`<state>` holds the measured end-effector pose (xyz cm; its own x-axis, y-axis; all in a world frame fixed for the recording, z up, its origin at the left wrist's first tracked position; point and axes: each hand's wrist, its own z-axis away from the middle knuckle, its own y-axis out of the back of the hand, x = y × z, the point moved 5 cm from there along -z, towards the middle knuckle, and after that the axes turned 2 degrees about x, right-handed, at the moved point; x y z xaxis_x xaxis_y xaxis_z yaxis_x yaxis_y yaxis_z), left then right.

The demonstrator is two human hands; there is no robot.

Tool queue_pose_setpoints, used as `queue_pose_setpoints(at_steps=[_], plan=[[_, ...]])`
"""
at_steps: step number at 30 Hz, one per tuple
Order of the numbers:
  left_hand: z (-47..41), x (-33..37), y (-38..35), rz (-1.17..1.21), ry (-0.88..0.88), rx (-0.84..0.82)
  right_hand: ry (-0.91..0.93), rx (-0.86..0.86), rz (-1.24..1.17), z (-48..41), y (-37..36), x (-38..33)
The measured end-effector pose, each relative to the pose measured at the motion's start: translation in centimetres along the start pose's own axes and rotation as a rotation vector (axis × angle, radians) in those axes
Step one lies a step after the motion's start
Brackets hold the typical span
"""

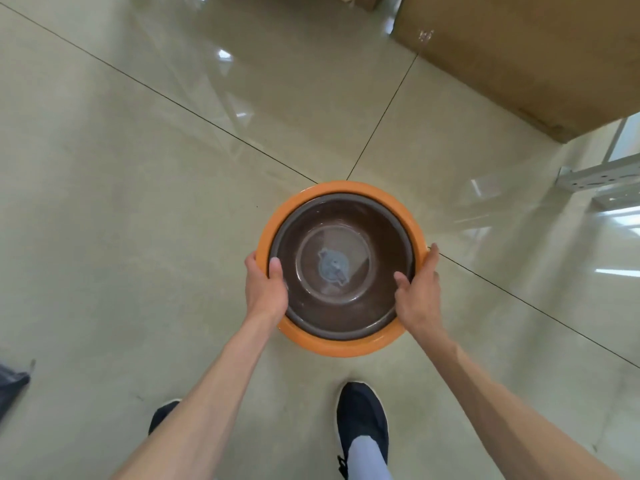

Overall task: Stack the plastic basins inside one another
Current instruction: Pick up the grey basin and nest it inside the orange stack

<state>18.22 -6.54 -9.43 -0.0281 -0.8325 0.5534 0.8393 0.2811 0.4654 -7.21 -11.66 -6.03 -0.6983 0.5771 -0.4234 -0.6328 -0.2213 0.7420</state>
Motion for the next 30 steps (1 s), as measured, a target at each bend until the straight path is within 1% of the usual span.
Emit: queue_pose_setpoints(at_steps=[3,7,12,16,19,24,30], plan=[[-0.2,-0.1,-0.2,-0.065,0.030,0.041,-0.055,-0.054,-0.056,-0.7,-0.3,0.1],[-0.5,-0.3,-0.2,-0.091,0.068,0.007,-0.051,-0.127,-0.061,-1.1,-0.1,0.6],[-0.7,-0.9,0.7,-0.119,0.077,-0.035,-0.030,-0.145,-0.063,-0.7,0.3,0.1],[-1.4,-0.6,2.8,-0.106,0.063,-0.036,0.036,-0.122,-0.124,0.8,0.4,-1.4],[-2.6,2.1,4.7,-0.054,-0.024,-0.019,0.106,-0.087,-0.191,1.0,0.5,-3.4],[-7.2,8.6,6.0,0.075,-0.181,0.003,0.118,-0.034,-0.299,-2.3,-0.7,-7.8],[-12.1,12.9,4.1,0.145,-0.214,-0.012,0.118,0.048,-0.261,-7.3,-1.4,-11.6]])
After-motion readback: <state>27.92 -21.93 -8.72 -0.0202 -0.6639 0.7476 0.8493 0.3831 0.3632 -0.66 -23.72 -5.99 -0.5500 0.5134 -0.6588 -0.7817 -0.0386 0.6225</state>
